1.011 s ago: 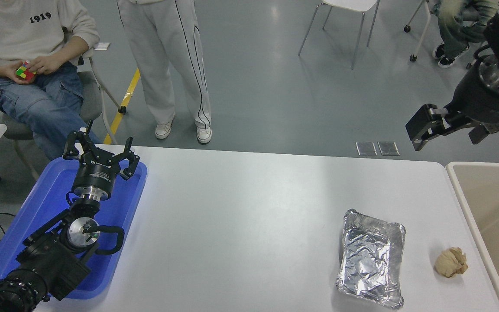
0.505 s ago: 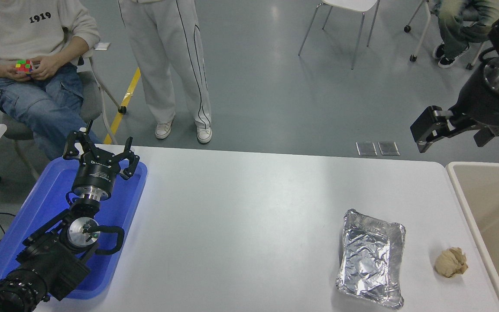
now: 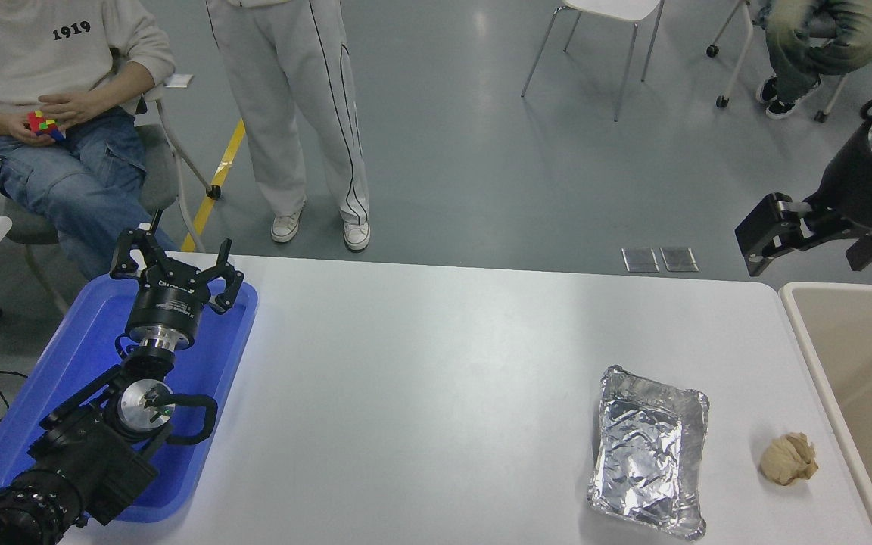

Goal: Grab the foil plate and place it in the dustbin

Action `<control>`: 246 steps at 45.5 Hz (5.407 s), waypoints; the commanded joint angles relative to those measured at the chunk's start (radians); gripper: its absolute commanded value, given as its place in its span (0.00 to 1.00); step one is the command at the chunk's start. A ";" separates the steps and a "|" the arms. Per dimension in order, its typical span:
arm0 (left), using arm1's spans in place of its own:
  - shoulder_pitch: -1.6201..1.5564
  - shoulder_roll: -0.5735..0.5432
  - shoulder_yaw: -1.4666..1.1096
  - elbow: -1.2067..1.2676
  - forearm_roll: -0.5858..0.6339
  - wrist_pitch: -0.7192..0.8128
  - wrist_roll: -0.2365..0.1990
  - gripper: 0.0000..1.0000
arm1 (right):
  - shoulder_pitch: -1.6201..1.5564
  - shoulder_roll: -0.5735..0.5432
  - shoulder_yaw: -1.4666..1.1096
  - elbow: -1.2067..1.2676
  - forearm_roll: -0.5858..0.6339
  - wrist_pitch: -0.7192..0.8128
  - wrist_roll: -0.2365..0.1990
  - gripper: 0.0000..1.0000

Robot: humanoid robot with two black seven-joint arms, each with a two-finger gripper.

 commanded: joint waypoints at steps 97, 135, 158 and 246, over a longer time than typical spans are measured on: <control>0.002 0.000 0.000 0.000 0.000 0.000 0.000 1.00 | -1.001 0.050 0.328 -0.237 0.061 -0.624 -0.004 0.96; 0.000 0.000 0.000 0.000 0.000 0.000 0.000 1.00 | -1.112 0.053 0.371 -0.323 0.176 -0.606 -0.043 0.05; 0.000 0.000 0.000 0.000 0.000 0.000 0.000 1.00 | -1.102 0.042 0.391 -0.315 0.196 -0.466 -0.041 0.00; 0.002 0.000 0.000 0.000 0.000 0.000 0.000 1.00 | -0.021 -0.042 0.031 -0.029 0.133 0.000 -0.041 0.00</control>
